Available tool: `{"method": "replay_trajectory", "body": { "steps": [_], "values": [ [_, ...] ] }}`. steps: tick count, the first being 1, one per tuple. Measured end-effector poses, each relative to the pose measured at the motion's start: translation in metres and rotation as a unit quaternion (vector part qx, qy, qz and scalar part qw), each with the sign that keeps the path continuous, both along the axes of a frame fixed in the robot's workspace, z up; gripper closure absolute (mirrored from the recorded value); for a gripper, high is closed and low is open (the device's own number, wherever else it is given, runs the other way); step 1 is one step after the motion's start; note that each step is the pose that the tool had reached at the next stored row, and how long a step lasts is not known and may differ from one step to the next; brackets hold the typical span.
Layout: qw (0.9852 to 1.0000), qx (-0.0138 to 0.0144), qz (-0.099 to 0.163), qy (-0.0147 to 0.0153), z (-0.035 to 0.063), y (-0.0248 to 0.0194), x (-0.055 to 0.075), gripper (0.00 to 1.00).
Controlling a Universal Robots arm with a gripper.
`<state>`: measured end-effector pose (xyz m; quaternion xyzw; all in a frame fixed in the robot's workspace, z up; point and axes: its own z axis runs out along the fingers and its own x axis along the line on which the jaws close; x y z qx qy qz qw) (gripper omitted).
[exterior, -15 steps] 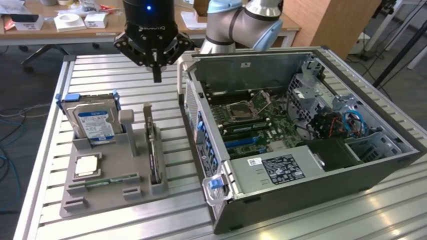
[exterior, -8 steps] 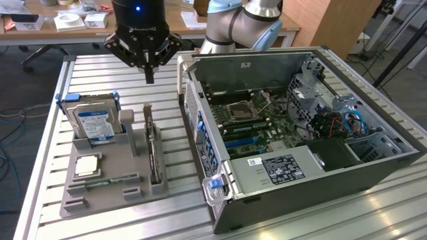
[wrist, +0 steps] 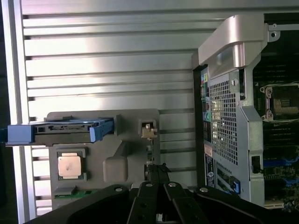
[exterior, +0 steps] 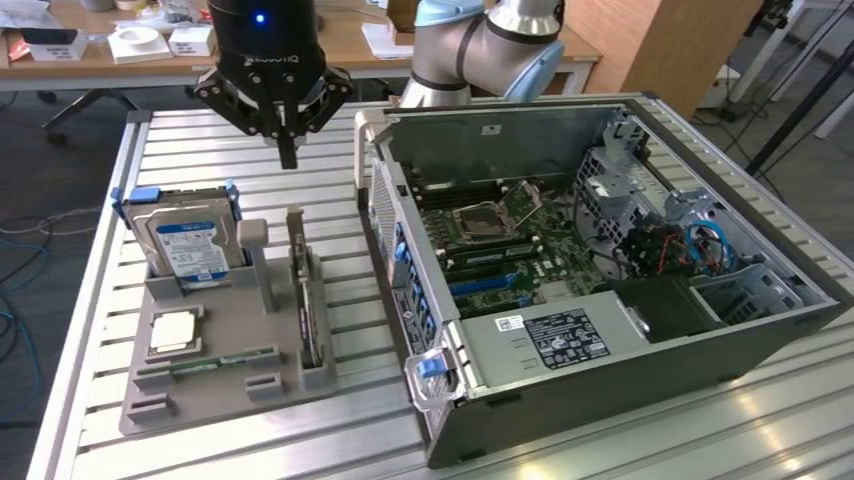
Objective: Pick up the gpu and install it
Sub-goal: 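Reach for the gpu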
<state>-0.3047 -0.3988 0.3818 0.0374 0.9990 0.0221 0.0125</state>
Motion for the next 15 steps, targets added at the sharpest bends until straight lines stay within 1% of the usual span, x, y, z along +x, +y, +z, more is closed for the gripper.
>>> {"method": "replay_trajectory", "body": {
  "steps": [3,6,9,15],
  "values": [
    [1.0000,0.0000,0.000,0.0001,0.0001,-0.0006,0.000,0.90],
    [1.0000,0.0000,0.000,0.0001,0.0001,-0.0035,0.000,0.90],
    [1.0000,0.0000,0.000,0.0001,0.0000,-0.0090,0.000,0.90],
    [1.0000,0.0000,0.000,0.0001,0.0000,-0.0220,0.000,0.90]
  ]
}}
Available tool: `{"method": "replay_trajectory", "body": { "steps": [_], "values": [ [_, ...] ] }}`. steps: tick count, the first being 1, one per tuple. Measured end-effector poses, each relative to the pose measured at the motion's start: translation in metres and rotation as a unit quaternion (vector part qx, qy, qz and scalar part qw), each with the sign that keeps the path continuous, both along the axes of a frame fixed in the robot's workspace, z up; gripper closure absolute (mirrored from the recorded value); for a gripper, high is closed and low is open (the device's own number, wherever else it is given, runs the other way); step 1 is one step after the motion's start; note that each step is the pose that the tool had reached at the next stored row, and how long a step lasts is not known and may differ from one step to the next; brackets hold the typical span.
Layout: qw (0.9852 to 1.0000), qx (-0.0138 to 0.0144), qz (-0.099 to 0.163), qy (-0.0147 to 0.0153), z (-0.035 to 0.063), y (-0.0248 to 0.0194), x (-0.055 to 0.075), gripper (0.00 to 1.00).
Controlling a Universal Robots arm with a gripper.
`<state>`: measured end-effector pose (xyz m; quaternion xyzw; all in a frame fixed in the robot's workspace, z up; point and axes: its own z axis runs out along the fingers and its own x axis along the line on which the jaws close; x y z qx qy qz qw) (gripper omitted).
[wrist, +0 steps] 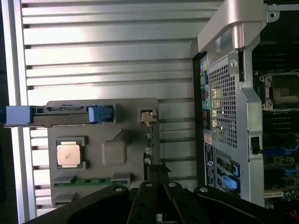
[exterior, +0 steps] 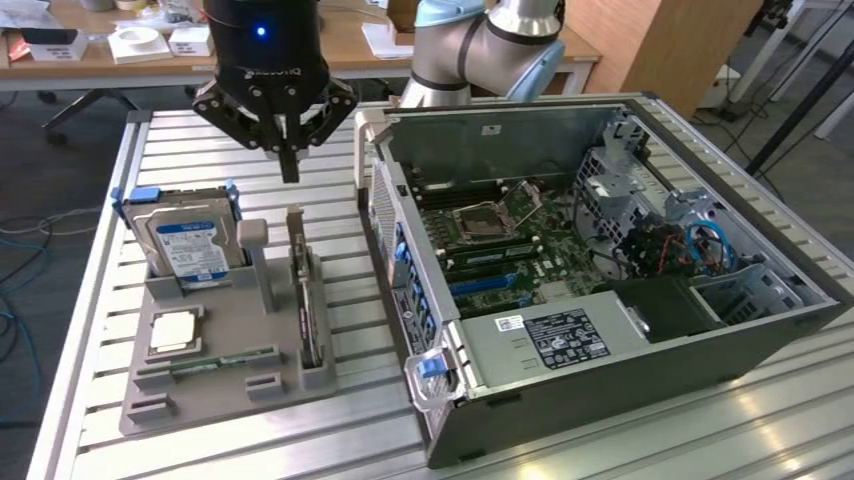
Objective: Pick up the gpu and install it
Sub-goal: 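Reach for the gpu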
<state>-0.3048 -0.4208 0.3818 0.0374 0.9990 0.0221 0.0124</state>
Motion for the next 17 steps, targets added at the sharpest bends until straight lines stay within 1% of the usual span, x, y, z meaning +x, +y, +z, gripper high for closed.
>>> {"method": "replay_trajectory", "body": {
  "steps": [9,15,17],
  "values": [
    [1.0000,0.0000,0.000,0.0000,0.0000,-0.0161,-0.002,0.90],
    [1.0000,0.0000,0.000,0.0000,-0.0001,-0.0244,-0.004,0.90],
    [1.0000,0.0000,0.000,0.0000,-0.0001,-0.0265,-0.005,0.90]
  ]
}}
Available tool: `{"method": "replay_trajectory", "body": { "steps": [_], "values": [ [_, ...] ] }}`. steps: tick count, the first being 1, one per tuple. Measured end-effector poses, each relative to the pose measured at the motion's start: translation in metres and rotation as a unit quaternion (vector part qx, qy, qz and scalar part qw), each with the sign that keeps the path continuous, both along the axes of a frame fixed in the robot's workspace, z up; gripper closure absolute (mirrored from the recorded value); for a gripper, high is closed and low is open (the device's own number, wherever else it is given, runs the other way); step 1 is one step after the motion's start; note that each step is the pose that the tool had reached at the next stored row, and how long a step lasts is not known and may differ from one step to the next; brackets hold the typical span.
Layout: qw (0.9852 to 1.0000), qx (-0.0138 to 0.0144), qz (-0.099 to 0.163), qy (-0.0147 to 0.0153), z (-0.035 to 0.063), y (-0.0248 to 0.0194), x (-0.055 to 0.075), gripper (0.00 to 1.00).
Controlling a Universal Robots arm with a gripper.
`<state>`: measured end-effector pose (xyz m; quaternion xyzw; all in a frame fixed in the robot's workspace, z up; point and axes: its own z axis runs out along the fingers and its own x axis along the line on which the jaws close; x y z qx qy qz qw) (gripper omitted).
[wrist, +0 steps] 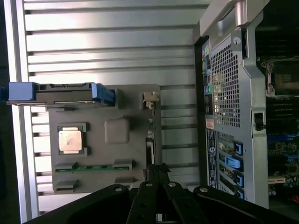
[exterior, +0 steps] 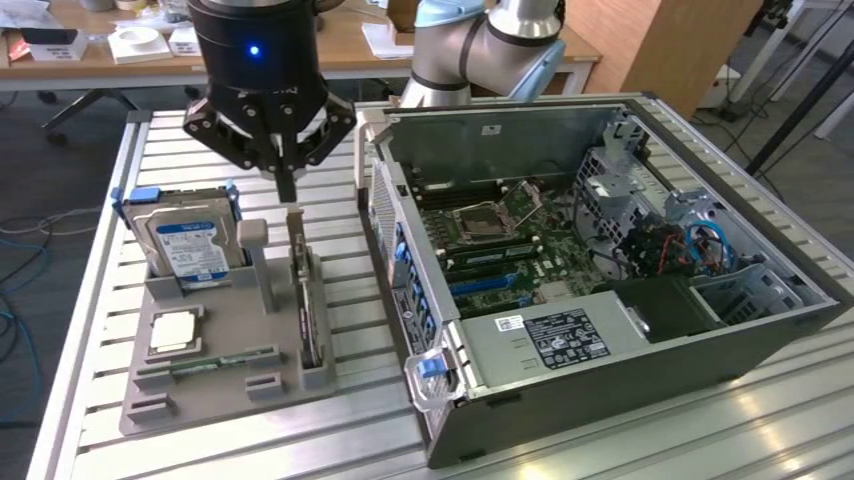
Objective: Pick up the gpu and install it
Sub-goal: 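Reach for the gpu, then pick up the gpu and move the gpu toward the slot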
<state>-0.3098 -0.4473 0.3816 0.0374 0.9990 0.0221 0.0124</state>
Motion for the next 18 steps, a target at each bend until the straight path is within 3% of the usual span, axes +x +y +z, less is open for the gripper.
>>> {"method": "replay_trajectory", "body": {
  "steps": [7,18],
  "values": [
    [1.0000,0.0000,0.000,0.0000,-0.0003,-0.0051,-0.0020,0.90],
    [1.0000,0.0000,0.000,0.0000,-0.0003,-0.0055,-0.0020,0.90]
  ]
}}
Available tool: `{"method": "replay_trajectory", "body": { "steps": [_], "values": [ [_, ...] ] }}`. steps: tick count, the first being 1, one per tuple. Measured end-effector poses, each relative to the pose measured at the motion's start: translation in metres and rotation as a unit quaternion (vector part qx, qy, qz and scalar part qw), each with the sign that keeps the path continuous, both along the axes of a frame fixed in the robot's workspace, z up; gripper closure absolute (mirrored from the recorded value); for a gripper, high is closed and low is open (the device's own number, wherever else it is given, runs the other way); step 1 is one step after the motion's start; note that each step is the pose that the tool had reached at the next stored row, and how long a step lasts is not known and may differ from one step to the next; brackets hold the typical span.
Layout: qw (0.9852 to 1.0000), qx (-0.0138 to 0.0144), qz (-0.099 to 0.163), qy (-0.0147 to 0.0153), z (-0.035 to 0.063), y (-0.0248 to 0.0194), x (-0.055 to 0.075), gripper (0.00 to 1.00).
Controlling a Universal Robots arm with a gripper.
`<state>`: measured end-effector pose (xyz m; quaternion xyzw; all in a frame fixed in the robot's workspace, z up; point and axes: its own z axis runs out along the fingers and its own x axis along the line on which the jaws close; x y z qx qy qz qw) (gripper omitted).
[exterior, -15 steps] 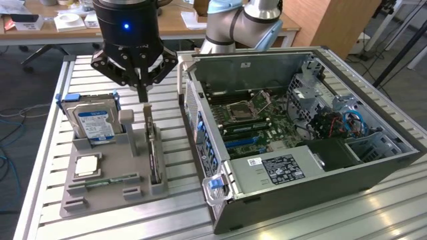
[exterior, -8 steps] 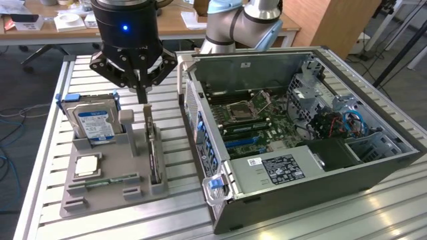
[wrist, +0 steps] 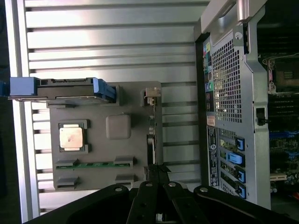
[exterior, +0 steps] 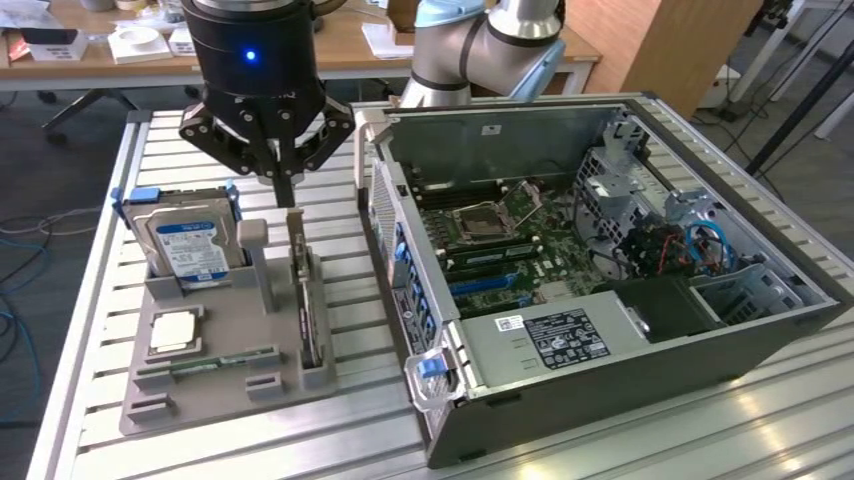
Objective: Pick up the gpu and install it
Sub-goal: 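Pick up the gpu and move the gpu toward the slot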
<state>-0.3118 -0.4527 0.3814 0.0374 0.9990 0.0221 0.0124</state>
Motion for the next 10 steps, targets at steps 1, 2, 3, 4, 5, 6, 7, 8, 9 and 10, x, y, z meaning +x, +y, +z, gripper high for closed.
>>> {"method": "replay_trajectory", "body": {
  "steps": [1,2,3,4,5,6,7,8,9,10],
  "values": [
    [1.0000,0.0000,0.000,0.0000,0.0000,0.0000,0.0000,0.90],
    [1.0000,0.0000,0.000,0.0000,0.0000,0.0000,0.0000,0.90],
    [1.0000,0.0000,0.000,0.0000,0.0000,0.0000,0.0000,0.90],
    [1.0000,0.0000,0.000,0.0000,0.0000,0.0000,0.0000,0.89],
    [1.0000,0.0000,0.000,0.0000,0.0000,0.0000,0.0000,0.89],
    [1.0000,0.0000,0.000,0.0000,0.0000,0.0000,0.0000,0.84],
    [1.0000,0.0000,0.000,0.0000,0.0000,0.0000,0.0000,0.84],
    [1.0000,0.0000,0.000,0.0000,0.0000,0.0000,0.0000,0.77],
    [1.0000,0.0000,0.000,0.0000,0.0000,0.0000,0.0000,0.71],
    [1.0000,0.0000,0.000,0.0000,0.0000,0.0000,0.0000,0.65]
  ]
}}
